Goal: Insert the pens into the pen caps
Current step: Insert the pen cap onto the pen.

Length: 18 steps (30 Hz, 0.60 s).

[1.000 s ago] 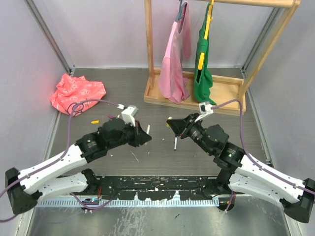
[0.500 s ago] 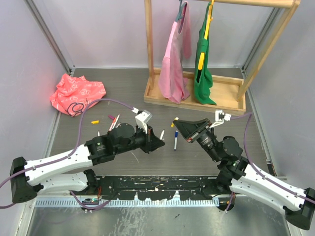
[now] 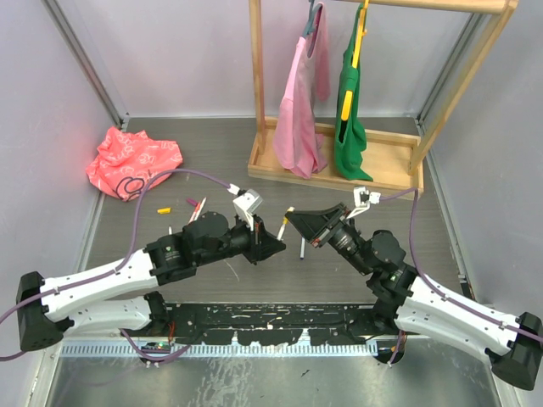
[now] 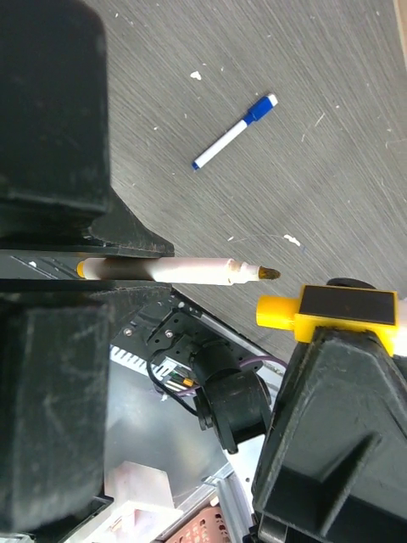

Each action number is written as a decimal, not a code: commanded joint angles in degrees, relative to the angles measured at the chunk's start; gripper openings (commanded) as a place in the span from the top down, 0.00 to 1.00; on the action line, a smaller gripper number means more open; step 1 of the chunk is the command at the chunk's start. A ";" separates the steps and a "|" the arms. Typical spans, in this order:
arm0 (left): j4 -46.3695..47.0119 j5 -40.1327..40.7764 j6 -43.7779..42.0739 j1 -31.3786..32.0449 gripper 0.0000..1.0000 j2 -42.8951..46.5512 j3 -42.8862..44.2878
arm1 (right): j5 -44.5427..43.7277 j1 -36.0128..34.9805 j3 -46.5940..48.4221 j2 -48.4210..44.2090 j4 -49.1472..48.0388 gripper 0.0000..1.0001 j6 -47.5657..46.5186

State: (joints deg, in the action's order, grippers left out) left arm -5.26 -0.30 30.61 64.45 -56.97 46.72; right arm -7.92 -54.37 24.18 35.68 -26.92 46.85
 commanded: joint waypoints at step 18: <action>6.05 -2.07 -1.09 0.24 1.00 2.35 0.56 | -3.26 0.10 2.20 -2.49 -2.24 1.00 0.83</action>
State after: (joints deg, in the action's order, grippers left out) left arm -3.18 -1.02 30.35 64.45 -54.74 46.65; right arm -8.47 -54.37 24.21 34.76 -26.65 46.96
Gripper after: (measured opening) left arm 0.057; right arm 0.229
